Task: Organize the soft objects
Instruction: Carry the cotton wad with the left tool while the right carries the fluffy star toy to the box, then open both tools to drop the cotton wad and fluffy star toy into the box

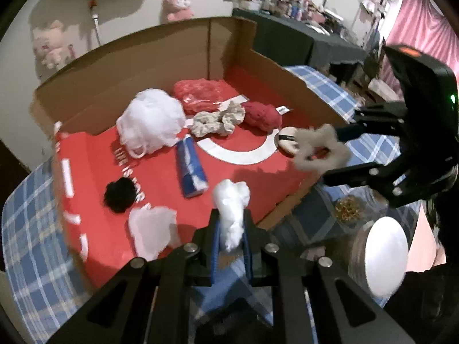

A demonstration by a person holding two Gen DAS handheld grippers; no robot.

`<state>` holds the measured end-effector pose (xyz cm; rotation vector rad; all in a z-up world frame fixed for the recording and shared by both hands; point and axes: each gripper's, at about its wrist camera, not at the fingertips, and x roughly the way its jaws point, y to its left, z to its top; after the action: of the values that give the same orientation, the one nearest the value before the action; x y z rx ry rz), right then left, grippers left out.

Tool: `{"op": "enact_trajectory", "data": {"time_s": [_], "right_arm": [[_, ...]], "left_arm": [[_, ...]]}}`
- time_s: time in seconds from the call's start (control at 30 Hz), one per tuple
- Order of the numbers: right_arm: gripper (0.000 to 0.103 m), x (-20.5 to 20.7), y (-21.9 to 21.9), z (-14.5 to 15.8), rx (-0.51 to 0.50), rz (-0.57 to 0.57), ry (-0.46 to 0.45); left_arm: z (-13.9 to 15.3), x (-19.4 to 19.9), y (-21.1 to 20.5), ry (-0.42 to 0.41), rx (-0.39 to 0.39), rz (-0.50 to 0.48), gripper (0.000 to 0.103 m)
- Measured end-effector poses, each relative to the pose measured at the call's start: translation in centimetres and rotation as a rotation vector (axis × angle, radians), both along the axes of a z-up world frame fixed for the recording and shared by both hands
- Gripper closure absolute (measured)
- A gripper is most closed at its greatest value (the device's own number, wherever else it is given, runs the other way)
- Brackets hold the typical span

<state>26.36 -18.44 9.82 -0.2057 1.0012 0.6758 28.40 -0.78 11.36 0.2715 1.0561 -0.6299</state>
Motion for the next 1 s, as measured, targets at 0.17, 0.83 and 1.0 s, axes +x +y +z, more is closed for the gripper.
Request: {"op": "enact_trajectory", "data": {"time_s": [0.17,0.83,1.0], "right_arm": [[0.052,3.0,1.5,-1.3,-0.07,0.04,0.06],[0.051,6.8,3.2,-4.4,-0.156,0.034,0.15],[0.051,7.3,3.6,-4.8,-0.16,0.026,0.157]], "left_arm": [[-1.2,2.3,-2.5,0.041,0.056,-0.059,0.088],[-5.2,6.4,-5.6,0.117,0.147,-0.104,0.084],[-5.6,6.6,-5.7,0.11,0.148,-0.098,0.067]]}}
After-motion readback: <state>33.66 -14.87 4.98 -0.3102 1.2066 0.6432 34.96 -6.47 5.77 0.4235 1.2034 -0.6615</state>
